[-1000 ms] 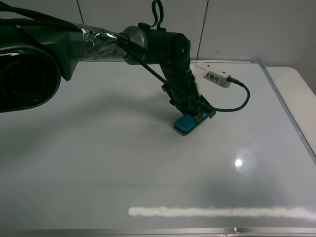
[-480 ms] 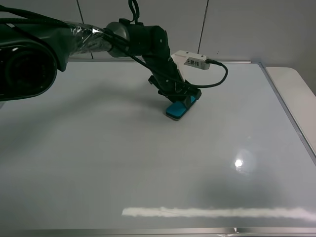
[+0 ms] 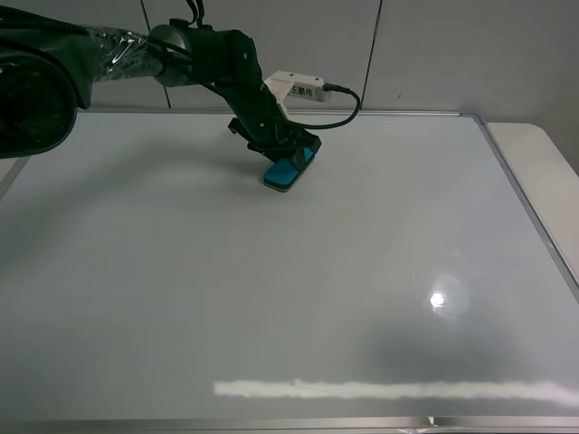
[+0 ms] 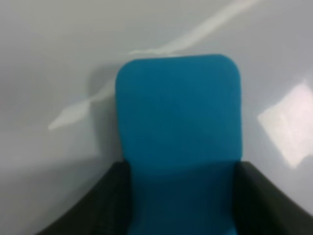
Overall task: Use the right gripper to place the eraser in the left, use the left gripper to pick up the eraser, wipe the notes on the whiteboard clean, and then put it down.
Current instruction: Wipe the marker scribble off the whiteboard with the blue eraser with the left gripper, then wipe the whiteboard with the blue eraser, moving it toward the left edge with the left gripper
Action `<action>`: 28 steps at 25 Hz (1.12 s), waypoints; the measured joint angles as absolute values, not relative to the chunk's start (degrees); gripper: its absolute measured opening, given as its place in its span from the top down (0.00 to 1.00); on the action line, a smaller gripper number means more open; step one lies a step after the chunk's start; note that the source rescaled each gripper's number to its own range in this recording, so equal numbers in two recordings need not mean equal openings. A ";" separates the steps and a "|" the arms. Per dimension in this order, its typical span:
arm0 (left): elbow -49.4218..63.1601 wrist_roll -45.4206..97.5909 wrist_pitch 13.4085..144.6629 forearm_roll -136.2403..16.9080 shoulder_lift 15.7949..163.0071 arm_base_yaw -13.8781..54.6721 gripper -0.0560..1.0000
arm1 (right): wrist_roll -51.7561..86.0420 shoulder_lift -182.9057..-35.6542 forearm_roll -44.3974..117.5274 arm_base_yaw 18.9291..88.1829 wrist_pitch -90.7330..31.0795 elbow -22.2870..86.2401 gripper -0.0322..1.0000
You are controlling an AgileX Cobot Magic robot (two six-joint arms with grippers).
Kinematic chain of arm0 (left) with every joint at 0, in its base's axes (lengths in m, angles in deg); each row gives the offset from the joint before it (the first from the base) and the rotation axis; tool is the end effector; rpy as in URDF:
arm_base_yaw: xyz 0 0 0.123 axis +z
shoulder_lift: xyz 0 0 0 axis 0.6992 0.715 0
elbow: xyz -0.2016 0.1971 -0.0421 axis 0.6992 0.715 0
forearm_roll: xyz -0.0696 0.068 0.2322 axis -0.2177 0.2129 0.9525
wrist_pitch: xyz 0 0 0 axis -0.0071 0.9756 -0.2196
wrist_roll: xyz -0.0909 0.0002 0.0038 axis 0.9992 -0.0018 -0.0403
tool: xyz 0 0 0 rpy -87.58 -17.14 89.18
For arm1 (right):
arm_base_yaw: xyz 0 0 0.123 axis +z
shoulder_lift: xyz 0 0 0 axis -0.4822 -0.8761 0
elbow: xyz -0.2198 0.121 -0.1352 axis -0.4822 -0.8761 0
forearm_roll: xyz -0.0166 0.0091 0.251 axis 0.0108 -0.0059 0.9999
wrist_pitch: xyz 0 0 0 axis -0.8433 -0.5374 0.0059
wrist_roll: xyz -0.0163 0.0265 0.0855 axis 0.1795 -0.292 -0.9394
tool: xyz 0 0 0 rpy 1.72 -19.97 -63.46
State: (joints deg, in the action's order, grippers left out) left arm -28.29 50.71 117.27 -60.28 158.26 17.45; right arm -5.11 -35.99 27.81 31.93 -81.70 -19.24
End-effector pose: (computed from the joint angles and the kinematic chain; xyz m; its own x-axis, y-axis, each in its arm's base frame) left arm 0.4629 -0.2517 0.1116 -0.8078 0.3884 -0.4434 0.4959 0.8544 -0.1551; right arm -0.0060 -0.0015 0.2784 -0.4521 -0.0425 -0.8909 -0.0507 0.9985 -0.0219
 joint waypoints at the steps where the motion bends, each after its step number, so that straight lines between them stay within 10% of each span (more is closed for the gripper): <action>1: -28.57 50.71 117.72 -59.56 158.34 17.09 0.94 | -5.11 -35.99 27.81 31.93 -81.70 -19.24 0.00; 16: -28.30 59.25 124.92 -47.73 155.85 9.47 0.94 | -5.11 -35.99 27.81 31.93 -81.70 -19.24 0.00; 28: -27.57 67.52 138.97 -37.84 145.19 16.33 0.95 | -5.11 -35.99 27.81 31.93 -81.70 -19.24 0.00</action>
State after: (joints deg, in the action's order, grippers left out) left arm -27.57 67.52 138.97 -37.84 145.19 16.33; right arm -5.11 -35.99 27.81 31.93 -81.70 -19.24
